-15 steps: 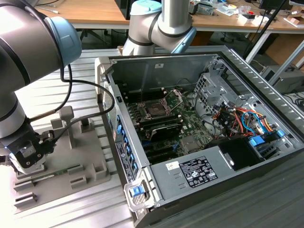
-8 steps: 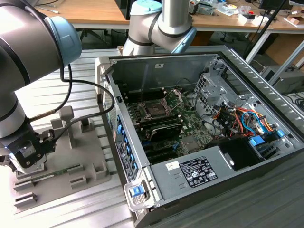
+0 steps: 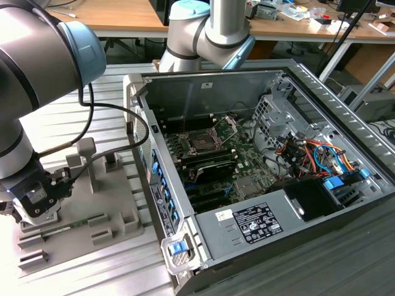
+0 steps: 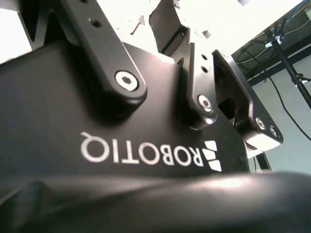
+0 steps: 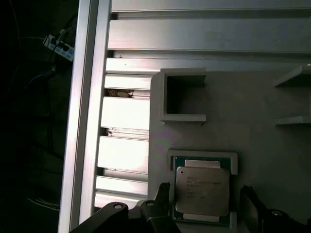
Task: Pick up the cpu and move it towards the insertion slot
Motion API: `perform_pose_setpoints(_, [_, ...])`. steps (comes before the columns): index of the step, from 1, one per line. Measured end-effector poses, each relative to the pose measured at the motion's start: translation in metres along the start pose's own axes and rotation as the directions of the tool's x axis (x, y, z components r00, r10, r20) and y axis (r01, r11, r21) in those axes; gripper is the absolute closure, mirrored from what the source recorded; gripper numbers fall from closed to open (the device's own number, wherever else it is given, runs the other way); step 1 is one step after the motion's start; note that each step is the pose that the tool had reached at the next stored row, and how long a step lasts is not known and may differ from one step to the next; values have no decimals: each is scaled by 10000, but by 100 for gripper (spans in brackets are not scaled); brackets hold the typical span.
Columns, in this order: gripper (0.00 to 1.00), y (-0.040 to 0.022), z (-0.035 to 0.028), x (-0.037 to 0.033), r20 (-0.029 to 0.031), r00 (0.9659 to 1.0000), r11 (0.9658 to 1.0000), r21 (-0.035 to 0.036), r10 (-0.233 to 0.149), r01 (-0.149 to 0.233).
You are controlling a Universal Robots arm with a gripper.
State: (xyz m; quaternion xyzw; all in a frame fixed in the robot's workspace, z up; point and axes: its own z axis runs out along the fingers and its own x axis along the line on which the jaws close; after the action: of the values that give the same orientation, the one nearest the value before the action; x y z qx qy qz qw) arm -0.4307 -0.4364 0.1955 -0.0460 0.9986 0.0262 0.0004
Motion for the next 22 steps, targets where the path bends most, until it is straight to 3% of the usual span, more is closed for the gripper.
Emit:
perform_pose_setpoints(18, [33,14,63,-2,-10,9998,9998,-7,-210,210])
perform_pose_setpoints(22, [45,14,63,-2,-11,9998,9998,-7,-211,211])
